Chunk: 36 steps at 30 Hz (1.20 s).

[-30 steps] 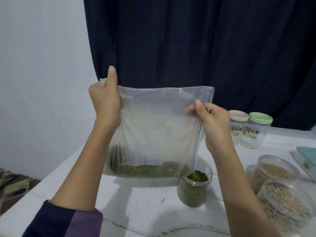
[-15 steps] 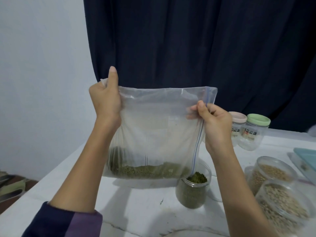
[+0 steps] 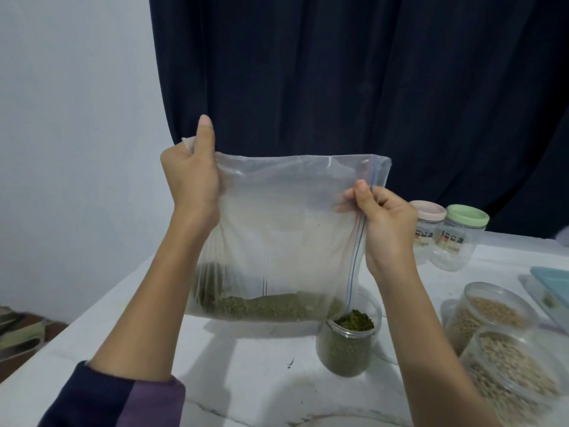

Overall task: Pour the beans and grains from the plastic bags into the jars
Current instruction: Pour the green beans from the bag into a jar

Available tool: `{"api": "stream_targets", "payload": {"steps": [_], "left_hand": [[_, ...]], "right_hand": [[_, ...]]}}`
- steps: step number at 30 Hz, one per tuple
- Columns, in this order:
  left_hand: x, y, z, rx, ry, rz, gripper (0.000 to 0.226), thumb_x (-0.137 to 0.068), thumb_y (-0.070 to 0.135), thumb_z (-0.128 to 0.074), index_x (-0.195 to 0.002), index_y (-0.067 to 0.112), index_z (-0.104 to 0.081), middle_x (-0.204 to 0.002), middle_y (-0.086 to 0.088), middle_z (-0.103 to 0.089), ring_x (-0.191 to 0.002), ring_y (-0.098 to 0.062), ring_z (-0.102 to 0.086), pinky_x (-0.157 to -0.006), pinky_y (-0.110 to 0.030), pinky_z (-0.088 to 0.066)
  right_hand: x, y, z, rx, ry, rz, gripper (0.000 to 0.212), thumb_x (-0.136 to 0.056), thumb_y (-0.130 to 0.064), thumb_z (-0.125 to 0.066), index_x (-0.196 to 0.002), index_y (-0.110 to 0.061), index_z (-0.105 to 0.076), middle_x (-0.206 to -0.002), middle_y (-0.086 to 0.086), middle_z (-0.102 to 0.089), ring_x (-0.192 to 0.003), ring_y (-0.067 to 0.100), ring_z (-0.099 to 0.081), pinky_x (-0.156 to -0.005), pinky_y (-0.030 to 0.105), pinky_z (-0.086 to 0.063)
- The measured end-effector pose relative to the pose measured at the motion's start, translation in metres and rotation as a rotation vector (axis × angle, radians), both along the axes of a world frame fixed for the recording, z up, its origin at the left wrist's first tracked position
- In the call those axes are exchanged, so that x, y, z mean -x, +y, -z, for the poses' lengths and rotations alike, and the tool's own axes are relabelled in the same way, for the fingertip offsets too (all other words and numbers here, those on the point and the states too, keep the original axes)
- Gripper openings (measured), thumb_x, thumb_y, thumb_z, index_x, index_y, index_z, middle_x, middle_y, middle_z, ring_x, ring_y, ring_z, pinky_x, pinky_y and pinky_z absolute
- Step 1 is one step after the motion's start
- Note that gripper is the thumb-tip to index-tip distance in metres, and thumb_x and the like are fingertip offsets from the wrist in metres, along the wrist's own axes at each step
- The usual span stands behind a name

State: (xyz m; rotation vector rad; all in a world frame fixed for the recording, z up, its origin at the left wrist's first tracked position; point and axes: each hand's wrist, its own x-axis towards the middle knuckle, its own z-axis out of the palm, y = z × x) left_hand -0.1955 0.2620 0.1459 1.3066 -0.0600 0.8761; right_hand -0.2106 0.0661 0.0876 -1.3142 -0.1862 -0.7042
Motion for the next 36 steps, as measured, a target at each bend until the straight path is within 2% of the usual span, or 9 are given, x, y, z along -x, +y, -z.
{"api": "stream_targets", "payload": {"steps": [5, 10, 16, 19, 22, 26, 28, 33, 36], "left_hand": [[-0.0006, 0.0000, 0.0023, 0.000, 0.006, 0.004, 0.058, -0.096, 0.029, -0.054, -0.053, 0.020, -0.016, -0.038, 0.014, -0.019, -0.039, -0.006, -0.019, -0.043, -0.017, -0.021], [0.0015, -0.0016, 0.0021, 0.027, -0.012, 0.023, 0.057, -0.097, 0.027, -0.053, -0.053, 0.020, -0.016, -0.038, 0.015, -0.019, -0.039, -0.005, -0.018, -0.041, -0.018, -0.021], [0.0044, -0.0064, 0.0007, 0.065, -0.034, 0.078, 0.060, -0.097, 0.024, -0.052, -0.048, 0.022, -0.019, -0.036, 0.017, -0.020, -0.035, -0.004, -0.019, -0.038, -0.017, -0.022], [0.0046, -0.0060, 0.0001, 0.037, -0.016, 0.018, 0.058, -0.098, 0.026, -0.052, -0.052, 0.020, -0.016, -0.036, 0.016, -0.018, -0.035, -0.005, -0.018, -0.039, -0.015, -0.021], [0.0044, -0.0056, 0.0012, 0.024, -0.027, 0.004, 0.058, -0.097, 0.026, -0.052, -0.052, 0.020, -0.016, -0.036, 0.016, -0.019, -0.036, -0.005, -0.019, -0.040, -0.014, -0.022], [0.0045, -0.0050, 0.0018, 0.028, -0.011, 0.000, 0.057, -0.097, 0.027, -0.052, -0.053, 0.020, -0.016, -0.036, 0.016, -0.019, -0.037, -0.005, -0.019, -0.040, -0.015, -0.021], [0.0049, -0.0051, 0.0019, 0.018, -0.013, 0.000, 0.057, -0.097, 0.027, -0.052, -0.053, 0.020, -0.016, -0.037, 0.015, -0.018, -0.037, -0.005, -0.018, -0.040, -0.016, -0.020], [0.0061, -0.0052, 0.0009, 0.006, -0.018, 0.007, 0.056, -0.098, 0.027, -0.051, -0.055, 0.020, -0.016, -0.037, 0.016, -0.018, -0.036, -0.005, -0.018, -0.038, -0.014, -0.020], [0.0066, -0.0055, 0.0016, 0.001, -0.018, 0.009, 0.056, -0.098, 0.026, -0.052, -0.054, 0.020, -0.016, -0.037, 0.016, -0.018, -0.036, -0.005, -0.018, -0.039, -0.014, -0.020]], "right_hand": [[-0.0010, -0.0026, 0.0005, -0.003, 0.034, -0.036, 0.025, -0.093, -0.013, -0.058, -0.070, -0.011, -0.069, -0.065, -0.001, -0.072, -0.066, 0.011, -0.068, -0.087, 0.031, -0.052], [-0.0019, -0.0018, -0.0037, 0.039, 0.048, -0.072, 0.024, -0.094, -0.011, -0.057, -0.074, -0.006, -0.069, -0.065, -0.001, -0.072, -0.066, 0.009, -0.069, -0.078, 0.020, -0.052], [-0.0041, 0.0022, -0.0053, 0.065, 0.069, -0.096, 0.025, -0.094, -0.011, -0.057, -0.073, -0.007, -0.069, -0.065, -0.002, -0.072, -0.066, 0.007, -0.068, -0.077, 0.017, -0.051], [-0.0059, -0.0022, -0.0069, -0.001, 0.064, -0.043, 0.024, -0.093, -0.012, -0.059, -0.072, -0.008, -0.070, -0.066, -0.003, -0.072, -0.068, 0.006, -0.067, -0.079, 0.020, -0.051], [-0.0041, -0.0002, -0.0068, 0.055, 0.074, -0.098, 0.025, -0.094, -0.011, -0.058, -0.072, -0.006, -0.069, -0.065, -0.003, -0.071, -0.066, 0.005, -0.067, -0.075, 0.017, -0.050], [-0.0057, -0.0022, -0.0066, -0.016, 0.089, -0.066, 0.025, -0.093, -0.014, -0.060, -0.070, -0.010, -0.070, -0.069, 0.001, -0.073, -0.072, 0.011, -0.068, -0.092, 0.034, -0.051], [-0.0044, 0.0001, -0.0060, 0.019, 0.105, -0.092, 0.025, -0.093, -0.015, -0.060, -0.070, -0.010, -0.071, -0.071, 0.003, -0.073, -0.074, 0.013, -0.069, -0.095, 0.037, -0.050], [-0.0021, -0.0018, -0.0086, -0.017, 0.099, -0.051, 0.024, -0.093, -0.014, -0.060, -0.072, -0.010, -0.070, -0.069, 0.001, -0.073, -0.073, 0.011, -0.069, -0.093, 0.034, -0.052], [0.0020, 0.0036, -0.0088, 0.058, 0.114, -0.100, 0.022, -0.092, -0.013, -0.060, -0.075, -0.004, -0.070, -0.070, 0.002, -0.073, -0.071, 0.010, -0.069, -0.087, 0.026, -0.053]]}}
